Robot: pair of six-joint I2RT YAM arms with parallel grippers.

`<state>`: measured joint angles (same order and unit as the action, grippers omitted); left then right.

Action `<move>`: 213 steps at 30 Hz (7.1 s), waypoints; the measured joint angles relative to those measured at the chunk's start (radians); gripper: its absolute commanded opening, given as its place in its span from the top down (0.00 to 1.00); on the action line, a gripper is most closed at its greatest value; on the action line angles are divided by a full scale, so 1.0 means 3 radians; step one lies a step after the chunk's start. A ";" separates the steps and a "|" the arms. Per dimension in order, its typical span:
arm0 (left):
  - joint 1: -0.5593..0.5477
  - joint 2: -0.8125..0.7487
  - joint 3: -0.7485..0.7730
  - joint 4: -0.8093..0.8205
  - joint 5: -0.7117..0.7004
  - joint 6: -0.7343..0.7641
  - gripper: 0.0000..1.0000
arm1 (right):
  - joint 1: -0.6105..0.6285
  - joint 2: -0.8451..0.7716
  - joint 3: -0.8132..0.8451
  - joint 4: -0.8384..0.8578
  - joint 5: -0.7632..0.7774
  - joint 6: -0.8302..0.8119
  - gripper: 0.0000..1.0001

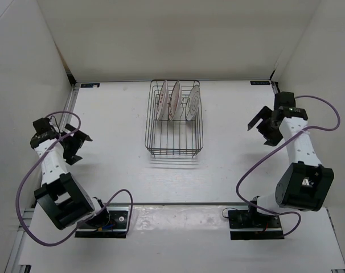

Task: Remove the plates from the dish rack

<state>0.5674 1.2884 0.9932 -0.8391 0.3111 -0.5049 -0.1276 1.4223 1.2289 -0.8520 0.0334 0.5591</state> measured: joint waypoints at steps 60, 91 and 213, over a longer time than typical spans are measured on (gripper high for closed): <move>-0.0006 0.0150 -0.0388 0.0270 0.0516 -0.0352 0.00 | 0.0153 0.1030 0.2336 -0.0539 -0.0706 -0.0225 0.10; -0.0271 -0.0075 -0.0559 0.0380 0.0623 -0.0276 0.00 | 0.2052 0.1909 0.3351 -0.0595 -0.0018 -0.0201 0.10; -0.0334 0.0168 -0.0734 0.0445 0.0504 -0.0043 0.00 | -0.0421 0.0760 0.0758 0.0249 -0.0636 -0.0084 1.00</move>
<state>0.4671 1.3388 0.7731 -0.7055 0.4622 -0.5179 -0.2539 1.6505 1.4563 -0.7773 -0.1574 0.5339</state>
